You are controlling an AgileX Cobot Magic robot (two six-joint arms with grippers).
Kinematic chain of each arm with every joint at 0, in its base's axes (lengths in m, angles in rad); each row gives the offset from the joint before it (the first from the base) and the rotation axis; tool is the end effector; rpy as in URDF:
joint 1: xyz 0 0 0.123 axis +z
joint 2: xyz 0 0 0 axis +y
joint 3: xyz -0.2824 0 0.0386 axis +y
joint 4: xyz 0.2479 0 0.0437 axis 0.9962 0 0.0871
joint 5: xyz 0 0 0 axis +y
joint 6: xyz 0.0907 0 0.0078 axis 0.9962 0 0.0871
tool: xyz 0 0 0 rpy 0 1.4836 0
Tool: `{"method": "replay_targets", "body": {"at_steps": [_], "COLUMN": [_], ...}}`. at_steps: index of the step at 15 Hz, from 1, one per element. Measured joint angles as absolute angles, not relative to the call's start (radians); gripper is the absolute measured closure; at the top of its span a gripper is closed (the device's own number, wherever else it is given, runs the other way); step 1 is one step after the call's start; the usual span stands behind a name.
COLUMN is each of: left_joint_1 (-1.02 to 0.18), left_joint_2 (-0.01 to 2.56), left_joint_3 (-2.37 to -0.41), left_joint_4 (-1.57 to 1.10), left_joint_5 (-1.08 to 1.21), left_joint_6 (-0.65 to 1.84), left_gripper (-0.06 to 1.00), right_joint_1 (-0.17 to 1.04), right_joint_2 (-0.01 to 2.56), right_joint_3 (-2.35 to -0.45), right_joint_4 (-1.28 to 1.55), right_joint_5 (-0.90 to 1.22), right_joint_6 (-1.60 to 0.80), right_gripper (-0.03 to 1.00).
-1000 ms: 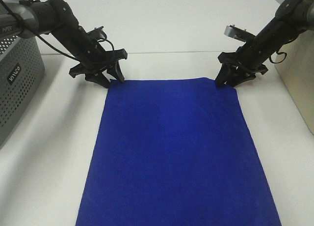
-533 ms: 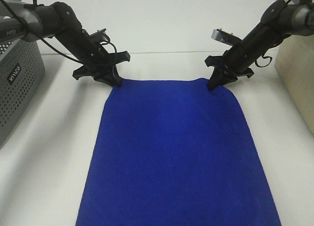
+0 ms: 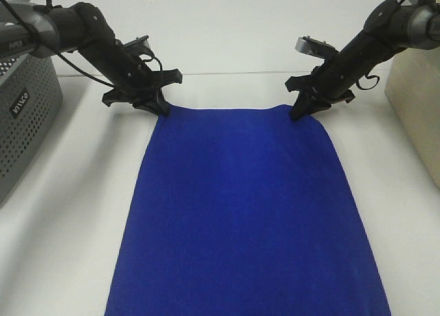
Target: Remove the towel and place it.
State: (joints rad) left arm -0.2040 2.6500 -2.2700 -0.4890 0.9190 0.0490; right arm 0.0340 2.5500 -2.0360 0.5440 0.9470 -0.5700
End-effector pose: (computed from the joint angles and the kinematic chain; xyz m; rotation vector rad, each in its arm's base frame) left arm 0.5297 -0.1443 0.0938 0.0321 2.7515 -0.6538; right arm 0.5138 0.0558 0.0850 -0.4488 2.7400 0.5710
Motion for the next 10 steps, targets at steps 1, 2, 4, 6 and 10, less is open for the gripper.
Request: {"method": "replay_targets", "body": {"at_steps": [1,2,4,6,10], "left_joint_1": [-0.204,-0.204,-0.204,-0.204,-0.204], "left_joint_2": [2.650,2.650,2.650,2.650,2.650], "left_joint_3": [-2.289,-2.309,-2.353,-2.386,-2.395], "left_joint_4": [-0.488,-0.488,-0.488,-0.480,-0.473], "left_joint_5": [0.907,0.890,0.855,0.806,0.673], "left_joint_6": [0.051,0.058,0.074,0.084,0.117], "left_gripper": [0.94,0.94,0.94,0.94,0.94], "right_joint_1": [0.034,0.034,0.034,0.034,0.034], "right_joint_2": [2.547,2.542,2.536,2.536,2.536], "right_joint_3": [-2.034,-2.034,-2.055,-2.108,-2.185], "right_joint_4": [0.539,0.539,0.544,0.551,0.612], "right_joint_5": [0.907,0.872,0.819,0.769,0.646], "right_joint_6": [-0.583,-0.599,-0.624,-0.652,-0.721], "right_gripper": [0.95,0.95,0.95,0.95,0.95]}}
